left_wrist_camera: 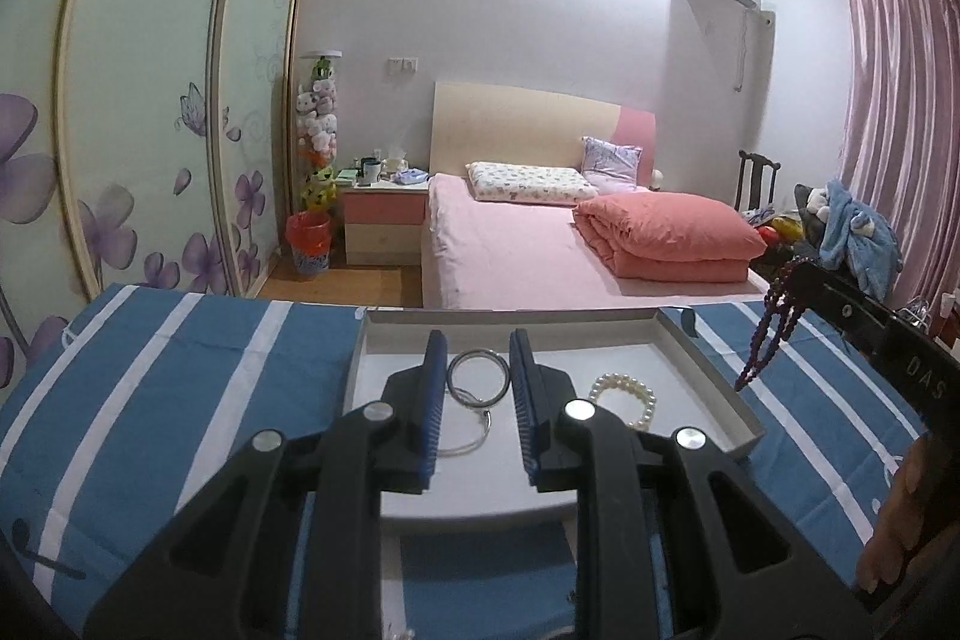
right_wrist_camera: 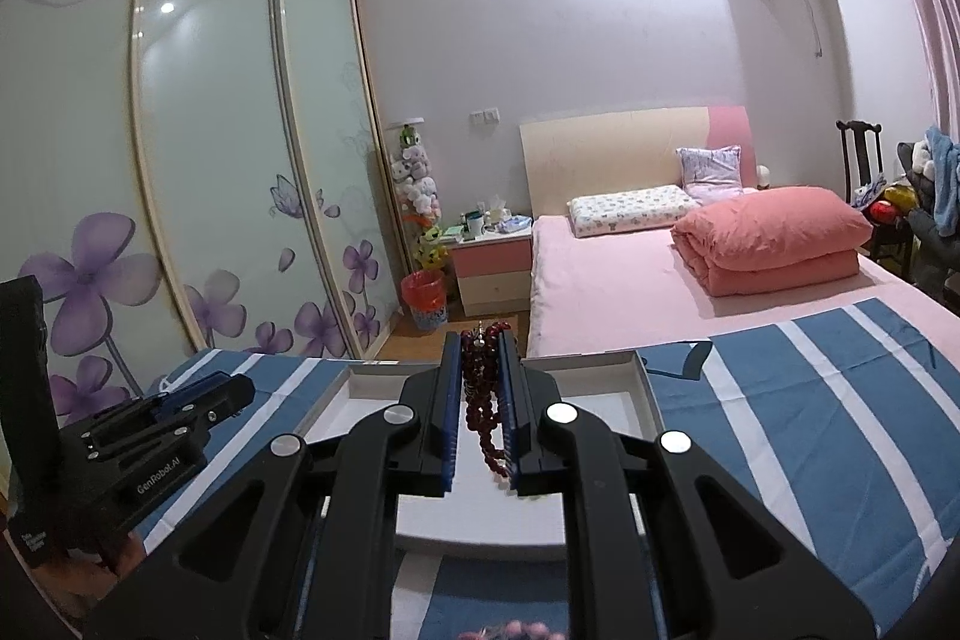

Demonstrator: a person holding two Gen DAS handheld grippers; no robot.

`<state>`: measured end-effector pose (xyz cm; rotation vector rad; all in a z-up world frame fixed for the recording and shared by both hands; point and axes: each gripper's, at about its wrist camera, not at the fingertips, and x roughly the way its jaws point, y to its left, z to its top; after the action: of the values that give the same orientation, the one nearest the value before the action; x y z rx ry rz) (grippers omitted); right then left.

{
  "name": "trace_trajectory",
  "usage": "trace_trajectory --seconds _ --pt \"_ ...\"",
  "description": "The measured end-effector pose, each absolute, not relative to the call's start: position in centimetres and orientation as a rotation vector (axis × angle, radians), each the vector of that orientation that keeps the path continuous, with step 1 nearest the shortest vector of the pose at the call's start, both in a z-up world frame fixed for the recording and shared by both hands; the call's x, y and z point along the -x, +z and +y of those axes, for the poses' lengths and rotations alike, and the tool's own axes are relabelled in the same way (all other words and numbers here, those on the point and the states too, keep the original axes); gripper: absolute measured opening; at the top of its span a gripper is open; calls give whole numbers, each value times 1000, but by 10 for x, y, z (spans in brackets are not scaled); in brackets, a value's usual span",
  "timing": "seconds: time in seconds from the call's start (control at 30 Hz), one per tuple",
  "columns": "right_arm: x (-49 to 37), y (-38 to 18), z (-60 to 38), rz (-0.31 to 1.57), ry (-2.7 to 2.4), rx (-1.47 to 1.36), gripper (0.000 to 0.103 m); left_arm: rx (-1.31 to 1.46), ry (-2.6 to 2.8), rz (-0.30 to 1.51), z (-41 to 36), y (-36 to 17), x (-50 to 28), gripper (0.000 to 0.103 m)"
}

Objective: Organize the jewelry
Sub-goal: 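Carry the ring and red beads into the gray tray and release both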

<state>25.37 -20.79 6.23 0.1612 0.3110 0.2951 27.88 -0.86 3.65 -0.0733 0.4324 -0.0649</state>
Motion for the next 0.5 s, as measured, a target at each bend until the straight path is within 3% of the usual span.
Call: trace_trajectory --seconds 0.5 --pt "-306 28 -193 463 275 -166 13 76 -53 535 -14 0 -342 22"
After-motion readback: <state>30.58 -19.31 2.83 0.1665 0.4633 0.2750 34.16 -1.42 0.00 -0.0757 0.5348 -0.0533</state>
